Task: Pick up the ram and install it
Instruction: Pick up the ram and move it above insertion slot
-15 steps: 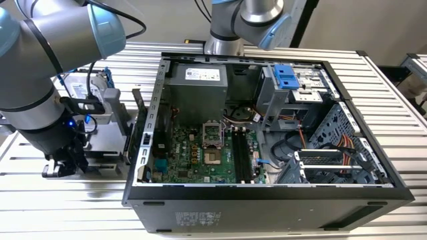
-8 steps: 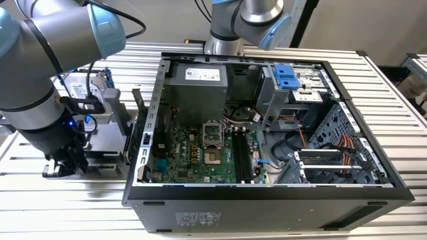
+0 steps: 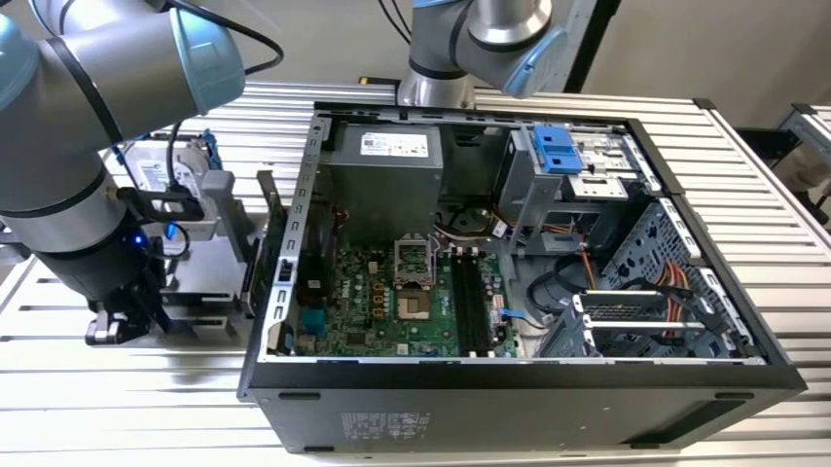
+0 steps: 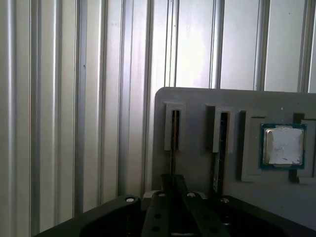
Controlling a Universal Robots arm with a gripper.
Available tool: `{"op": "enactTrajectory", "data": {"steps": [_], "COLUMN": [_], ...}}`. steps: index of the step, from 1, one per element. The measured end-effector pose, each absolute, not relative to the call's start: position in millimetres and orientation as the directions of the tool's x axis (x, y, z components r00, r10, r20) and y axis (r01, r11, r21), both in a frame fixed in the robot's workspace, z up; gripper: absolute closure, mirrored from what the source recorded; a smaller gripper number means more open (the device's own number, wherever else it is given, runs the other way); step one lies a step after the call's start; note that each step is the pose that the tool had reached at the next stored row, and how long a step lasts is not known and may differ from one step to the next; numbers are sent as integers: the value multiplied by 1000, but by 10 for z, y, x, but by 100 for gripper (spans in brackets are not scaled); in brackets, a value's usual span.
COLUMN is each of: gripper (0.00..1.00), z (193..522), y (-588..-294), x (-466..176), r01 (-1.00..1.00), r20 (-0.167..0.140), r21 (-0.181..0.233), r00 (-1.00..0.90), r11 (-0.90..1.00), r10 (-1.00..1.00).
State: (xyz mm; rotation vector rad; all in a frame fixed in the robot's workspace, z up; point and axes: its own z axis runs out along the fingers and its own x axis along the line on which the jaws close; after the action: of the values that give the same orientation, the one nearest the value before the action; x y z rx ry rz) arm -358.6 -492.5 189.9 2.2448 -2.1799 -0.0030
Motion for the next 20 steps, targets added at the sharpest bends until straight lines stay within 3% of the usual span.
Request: {"op": "enactTrajectory", "data": {"steps": [20], "gripper": [100], "z": [1899], "y": [-4925], "x": [-3586], "r01": [-998], "r20": [7], "r21": [10], "r00": [61], "r11": [-61], "r10": [-998]}}
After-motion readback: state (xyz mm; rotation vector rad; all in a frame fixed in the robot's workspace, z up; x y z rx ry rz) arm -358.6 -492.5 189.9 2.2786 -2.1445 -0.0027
